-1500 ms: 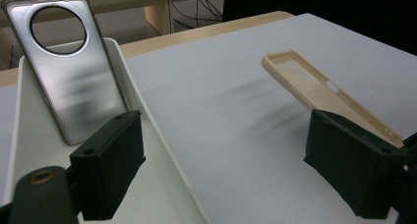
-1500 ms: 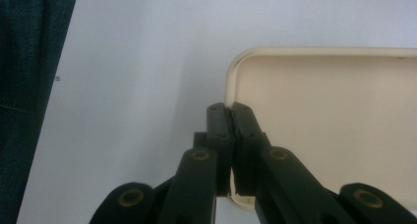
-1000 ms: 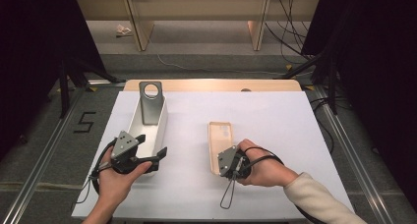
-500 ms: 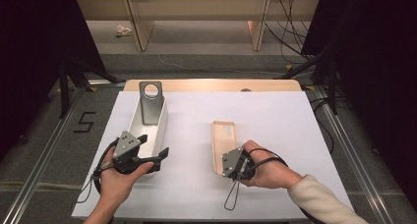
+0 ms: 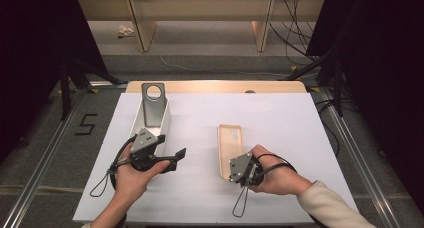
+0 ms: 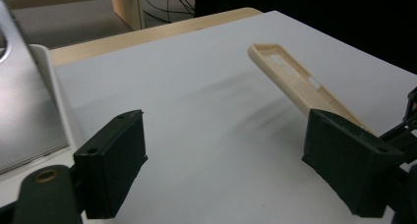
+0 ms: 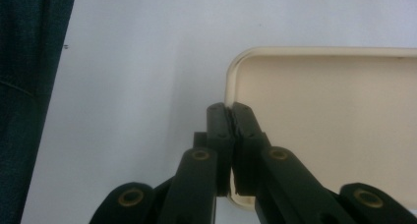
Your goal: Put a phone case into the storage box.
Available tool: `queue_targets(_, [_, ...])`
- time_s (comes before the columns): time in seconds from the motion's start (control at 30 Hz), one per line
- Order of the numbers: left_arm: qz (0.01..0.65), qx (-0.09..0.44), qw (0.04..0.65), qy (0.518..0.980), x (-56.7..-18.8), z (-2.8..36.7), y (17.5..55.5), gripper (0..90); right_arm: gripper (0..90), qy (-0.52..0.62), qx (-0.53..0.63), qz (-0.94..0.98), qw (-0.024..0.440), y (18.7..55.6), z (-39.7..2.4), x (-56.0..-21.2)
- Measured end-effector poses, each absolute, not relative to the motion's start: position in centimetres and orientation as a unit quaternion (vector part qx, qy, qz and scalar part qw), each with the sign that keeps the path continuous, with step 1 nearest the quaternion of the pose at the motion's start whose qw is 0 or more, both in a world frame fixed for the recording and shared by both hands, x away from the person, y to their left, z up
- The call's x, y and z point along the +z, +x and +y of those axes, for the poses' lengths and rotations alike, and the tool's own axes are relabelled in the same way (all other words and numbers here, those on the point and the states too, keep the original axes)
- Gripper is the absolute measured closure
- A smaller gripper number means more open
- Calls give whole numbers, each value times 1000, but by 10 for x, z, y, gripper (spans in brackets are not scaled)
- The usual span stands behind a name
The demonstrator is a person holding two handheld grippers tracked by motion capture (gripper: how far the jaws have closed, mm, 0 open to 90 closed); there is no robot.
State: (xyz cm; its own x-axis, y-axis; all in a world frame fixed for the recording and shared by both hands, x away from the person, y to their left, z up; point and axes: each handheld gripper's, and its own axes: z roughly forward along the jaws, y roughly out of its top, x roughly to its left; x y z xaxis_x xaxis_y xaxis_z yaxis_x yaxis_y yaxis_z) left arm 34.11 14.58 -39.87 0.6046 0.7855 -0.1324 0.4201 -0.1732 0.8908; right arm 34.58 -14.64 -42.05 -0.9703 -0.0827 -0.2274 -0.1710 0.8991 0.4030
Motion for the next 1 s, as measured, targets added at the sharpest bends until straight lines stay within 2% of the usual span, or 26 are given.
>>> queue_targets(0.23, [389, 160, 489, 764, -400, 109, 359, 163, 887, -62, 221, 968, 103, 344, -152, -421])
queue_targets(0.63, [394, 109, 479, 776, -409, 66, 386, 204, 887, -63, 229, 966, 106, 341, -156, -418])
queue_targets(1.0, [426, 71, 471, 770, -413, 49, 406, 335, 887, -70, 233, 964, 109, 339, -153, -417])
